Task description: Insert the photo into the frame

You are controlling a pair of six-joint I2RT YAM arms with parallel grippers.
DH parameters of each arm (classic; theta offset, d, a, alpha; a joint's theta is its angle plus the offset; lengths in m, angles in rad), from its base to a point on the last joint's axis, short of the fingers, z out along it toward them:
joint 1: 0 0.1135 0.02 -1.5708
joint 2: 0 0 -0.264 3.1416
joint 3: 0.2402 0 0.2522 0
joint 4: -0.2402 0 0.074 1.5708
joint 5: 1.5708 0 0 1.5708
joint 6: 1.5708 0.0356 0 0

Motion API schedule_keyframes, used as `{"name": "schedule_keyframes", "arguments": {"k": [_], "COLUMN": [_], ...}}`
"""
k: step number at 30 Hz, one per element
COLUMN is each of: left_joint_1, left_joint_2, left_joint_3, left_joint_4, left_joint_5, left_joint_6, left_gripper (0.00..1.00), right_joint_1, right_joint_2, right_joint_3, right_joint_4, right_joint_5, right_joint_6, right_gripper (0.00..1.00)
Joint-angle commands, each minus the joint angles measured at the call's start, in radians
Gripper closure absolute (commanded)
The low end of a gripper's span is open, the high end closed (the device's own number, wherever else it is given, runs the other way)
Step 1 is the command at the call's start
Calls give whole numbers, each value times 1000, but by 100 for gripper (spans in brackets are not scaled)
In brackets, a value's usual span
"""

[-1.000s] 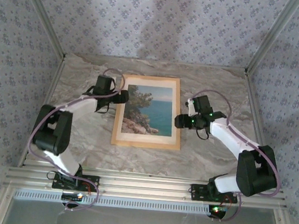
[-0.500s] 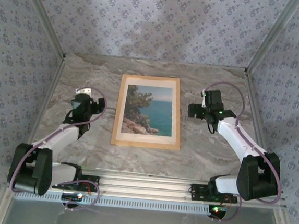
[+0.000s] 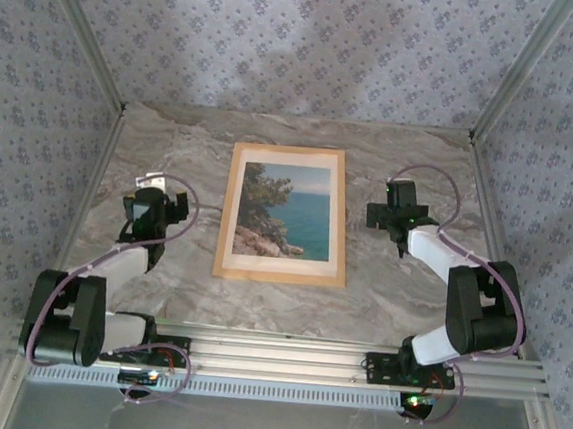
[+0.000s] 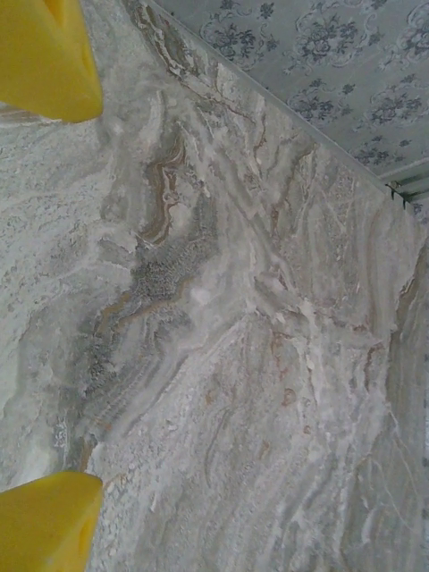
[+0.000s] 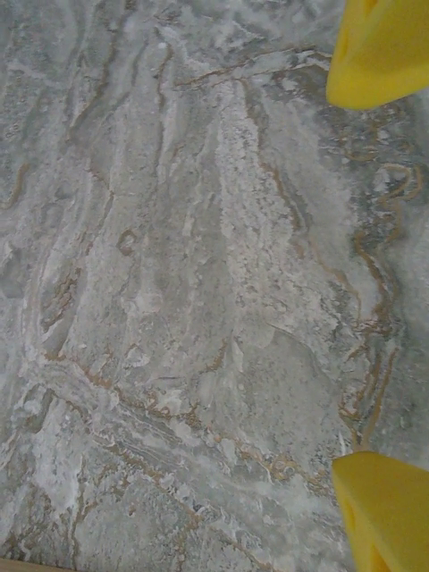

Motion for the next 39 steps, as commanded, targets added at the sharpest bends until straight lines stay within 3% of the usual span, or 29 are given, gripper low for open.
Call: {"name": "schedule_keyframes", "arguments": {"k": [1,3,11,12,16,20,22,39], "left_joint_1": [18,33,80,82,94,94,94,94], "left_joint_2": [59,88,304,275,282,286,286,285], "left_joint_3": [-19,-1,-46,-24,-10,-13,-14,-14], "left_joint_4": [135,146,495,391,384,398,394,393], "left_joint_5": [6,23,171,187,207,206,206,206], "left_joint_6": [54,50,49,44,36,36,36,38], "left_gripper": [0,0,0,0,0,0,0,0], "right_joint_1": [-16,-32,-69,-76,-139,-225,-226,-225], "right_joint_2": [15,20,26,25,-1,69,37,45], "right_joint_3": [-71,-113,-232,-245,-306,-434,-398,-394], "right_joint_4": [189,291,600,621,687,1002,865,879], "right_joint_5": [22,9,-14,-13,-100,-197,-187,-193], "right_joint_6": [-93,-109,-178,-188,-120,-60,-57,-60], "right_gripper": [0,0,0,0,0,0,0,0]}}
